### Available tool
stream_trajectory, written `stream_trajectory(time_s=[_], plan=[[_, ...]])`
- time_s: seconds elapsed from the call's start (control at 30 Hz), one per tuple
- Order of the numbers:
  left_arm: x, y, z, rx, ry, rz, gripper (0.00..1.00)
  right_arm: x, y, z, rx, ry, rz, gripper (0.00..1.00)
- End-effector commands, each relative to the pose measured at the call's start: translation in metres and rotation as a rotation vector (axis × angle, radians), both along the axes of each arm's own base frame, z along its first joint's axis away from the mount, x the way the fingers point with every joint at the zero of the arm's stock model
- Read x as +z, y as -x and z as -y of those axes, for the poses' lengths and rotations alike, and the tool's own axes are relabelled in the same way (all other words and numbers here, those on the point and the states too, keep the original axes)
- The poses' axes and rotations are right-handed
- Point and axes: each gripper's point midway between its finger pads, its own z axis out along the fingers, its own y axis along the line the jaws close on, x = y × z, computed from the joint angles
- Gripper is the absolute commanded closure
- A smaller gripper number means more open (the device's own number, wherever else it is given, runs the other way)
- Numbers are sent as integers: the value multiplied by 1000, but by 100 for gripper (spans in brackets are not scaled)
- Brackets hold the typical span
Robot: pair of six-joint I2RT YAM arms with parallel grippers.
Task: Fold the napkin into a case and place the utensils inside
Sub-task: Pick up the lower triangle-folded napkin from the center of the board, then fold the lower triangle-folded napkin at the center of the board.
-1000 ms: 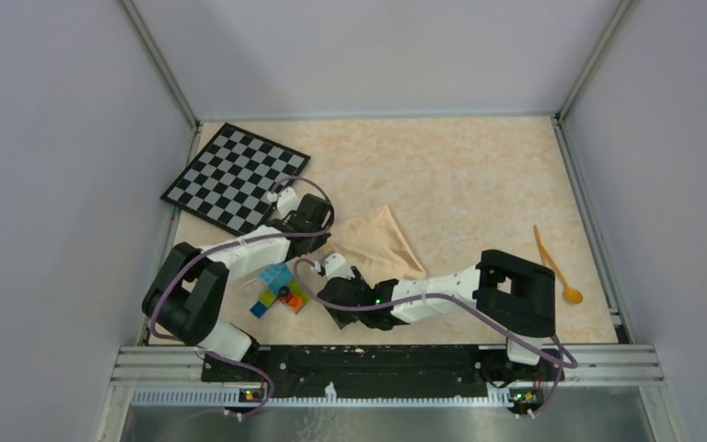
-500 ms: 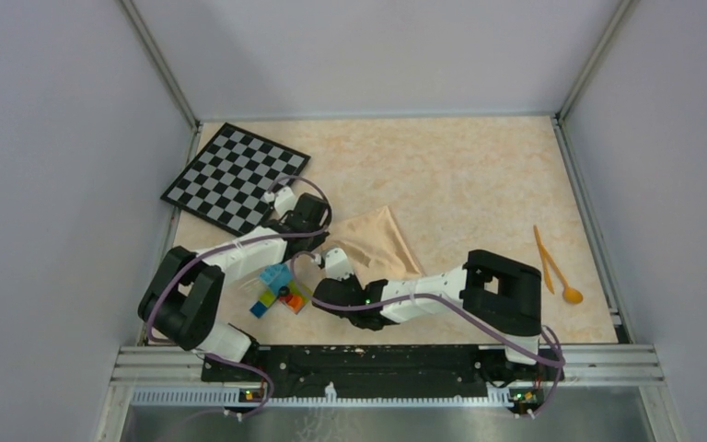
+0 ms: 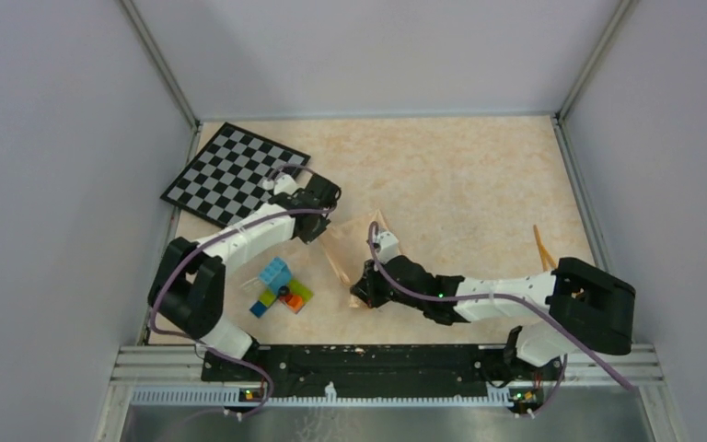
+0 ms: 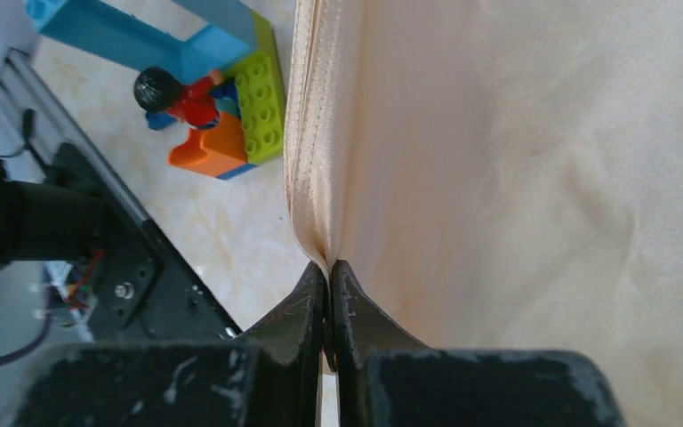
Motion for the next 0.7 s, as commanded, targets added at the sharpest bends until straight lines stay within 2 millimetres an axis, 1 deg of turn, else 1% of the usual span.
stream_trajectory(time_s=[0.0, 0.07, 0.1, 0.13, 0.23, 0.33, 0.53, 0.67], plan=[[14, -9, -12, 132, -144, -44, 100, 26, 21, -13, 145, -304, -178, 100], [6, -14, -3, 124, -193, -87, 100, 23, 19, -3, 159, -378, -239, 100], [5, -16, 1, 127, -215, -106, 100, 21, 19, 0, 172, -401, -270, 100], [4, -18, 3, 137, -243, -121, 100, 22, 14, 5, 166, -436, -281, 100], [-2, -25, 13, 145, -325, -142, 100, 11, 11, 17, 156, -455, -333, 100], [-13, -29, 22, 143, -385, -181, 100, -3, 7, 29, 142, -449, -379, 100], [-29, -34, 38, 125, -421, -200, 100, -34, 1, 51, 94, -401, -447, 100], [-36, -35, 42, 123, -448, -216, 100, -49, -3, 59, 97, -329, -449, 100]])
